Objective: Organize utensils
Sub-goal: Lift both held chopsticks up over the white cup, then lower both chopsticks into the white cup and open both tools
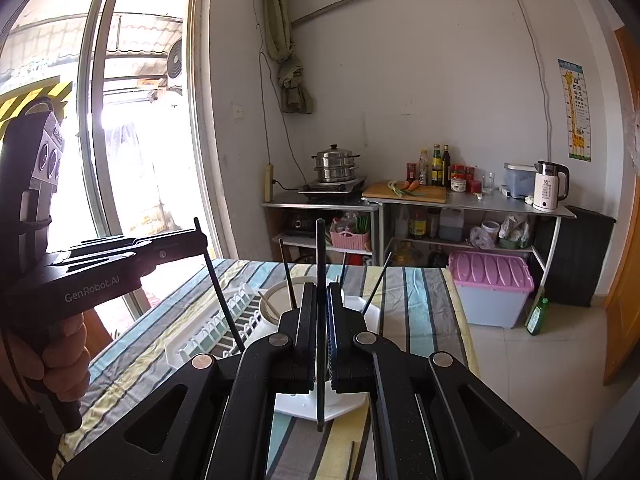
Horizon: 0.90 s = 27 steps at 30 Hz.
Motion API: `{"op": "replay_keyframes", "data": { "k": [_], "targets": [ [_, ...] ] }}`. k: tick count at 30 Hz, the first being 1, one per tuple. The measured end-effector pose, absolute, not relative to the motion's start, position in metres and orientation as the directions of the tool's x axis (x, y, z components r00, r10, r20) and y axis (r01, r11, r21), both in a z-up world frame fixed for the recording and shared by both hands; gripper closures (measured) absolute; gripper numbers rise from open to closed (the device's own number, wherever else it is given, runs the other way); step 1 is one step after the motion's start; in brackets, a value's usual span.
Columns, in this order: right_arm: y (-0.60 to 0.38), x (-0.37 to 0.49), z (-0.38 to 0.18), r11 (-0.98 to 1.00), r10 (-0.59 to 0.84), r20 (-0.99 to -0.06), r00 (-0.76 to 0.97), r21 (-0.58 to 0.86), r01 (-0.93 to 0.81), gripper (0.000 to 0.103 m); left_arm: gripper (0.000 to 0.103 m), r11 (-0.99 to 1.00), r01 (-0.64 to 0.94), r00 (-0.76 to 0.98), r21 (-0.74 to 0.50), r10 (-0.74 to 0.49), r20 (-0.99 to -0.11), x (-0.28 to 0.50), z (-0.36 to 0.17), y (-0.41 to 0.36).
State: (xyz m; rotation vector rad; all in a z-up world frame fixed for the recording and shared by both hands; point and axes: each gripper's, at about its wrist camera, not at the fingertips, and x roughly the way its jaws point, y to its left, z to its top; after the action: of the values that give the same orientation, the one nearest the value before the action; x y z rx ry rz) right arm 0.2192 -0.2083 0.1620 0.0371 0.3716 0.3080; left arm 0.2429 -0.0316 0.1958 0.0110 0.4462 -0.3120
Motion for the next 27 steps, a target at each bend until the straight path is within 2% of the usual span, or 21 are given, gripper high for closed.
{"op": "replay_keyframes", "data": {
  "k": [15,27],
  "targets": [
    [-0.21,0.261,0.177,0.953,0.301,-0.319,0.899,0.118,-0.278,0.099,0.099,0.946,0.315,0.856,-0.075,-0.317,-0.409,0.287,0.207,-0.038],
    [-0.2,0.298,0.147,0.955,0.296,-0.383,0.875,0.125,-0.268,0.099,0.099,0.944,0.308,0.828,-0.117,-0.326,-0.457,0.32,0.179,-0.039]
  ]
}}
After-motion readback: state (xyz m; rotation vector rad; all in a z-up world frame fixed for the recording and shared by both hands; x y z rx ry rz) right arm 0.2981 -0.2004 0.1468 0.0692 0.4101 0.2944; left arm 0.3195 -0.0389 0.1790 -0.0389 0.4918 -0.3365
